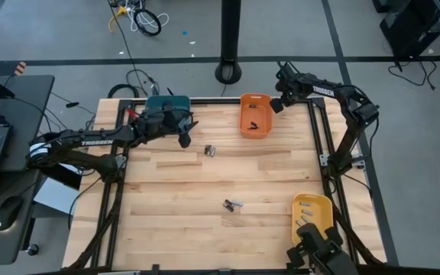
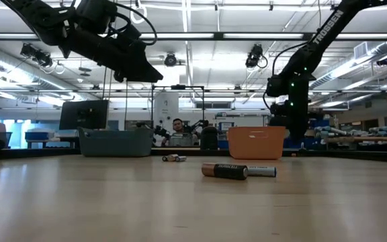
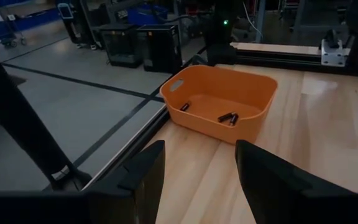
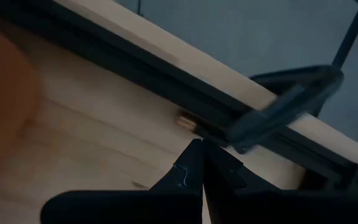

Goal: Sort batteries
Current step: Put the small black battery into the orange bin

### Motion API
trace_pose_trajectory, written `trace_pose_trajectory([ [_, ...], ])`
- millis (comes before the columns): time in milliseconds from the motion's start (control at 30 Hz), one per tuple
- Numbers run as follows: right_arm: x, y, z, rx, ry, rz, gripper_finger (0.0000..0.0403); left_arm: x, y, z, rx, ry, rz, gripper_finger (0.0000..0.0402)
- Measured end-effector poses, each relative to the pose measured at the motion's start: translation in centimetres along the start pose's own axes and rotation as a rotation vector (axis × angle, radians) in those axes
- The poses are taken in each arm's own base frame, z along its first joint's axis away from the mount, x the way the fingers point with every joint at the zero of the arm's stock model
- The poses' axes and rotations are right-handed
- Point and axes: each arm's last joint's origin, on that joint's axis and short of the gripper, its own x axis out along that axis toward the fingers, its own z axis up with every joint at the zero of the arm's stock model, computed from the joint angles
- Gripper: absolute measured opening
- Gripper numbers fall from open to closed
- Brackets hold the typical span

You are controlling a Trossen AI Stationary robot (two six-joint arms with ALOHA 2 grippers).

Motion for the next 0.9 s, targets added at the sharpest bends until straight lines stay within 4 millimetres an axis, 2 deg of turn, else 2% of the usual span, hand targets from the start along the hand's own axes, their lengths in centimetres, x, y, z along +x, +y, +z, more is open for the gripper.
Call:
trace_pose_trajectory([
  [133, -0.2, 0.0, -0.5, -0.032, 0.044, -0.004, 0.0010, 0.0, 0.0, 0.0, 0.000, 0.000, 0.000, 0.0202],
  [333, -2.0, 0.6, -0.6, -0.093, 0.001, 0.004, 0.0010, 0.0, 0.0, 0.0, 0.000, 0.000, 0.000, 0.0202],
  [567, -2.1, 0.6, -1.4, -0.106, 0.082, 0.024, 0.0010, 0.0, -0.1, 0.0, 0.006, 0.005, -0.005, 0.0202],
  [800, -6.1, 3.5, -3.4, -0.243, 0.111, 0.031, 0.0009, -0.1, -0.6, -0.1, 0.039, 0.007, -0.026, 0.0202],
  [900, -7.1, 3.7, -3.4, -0.260, 0.064, 0.038, 0.0009, -0.1, -0.6, 0.0, 0.040, 0.002, -0.027, 0.0202],
])
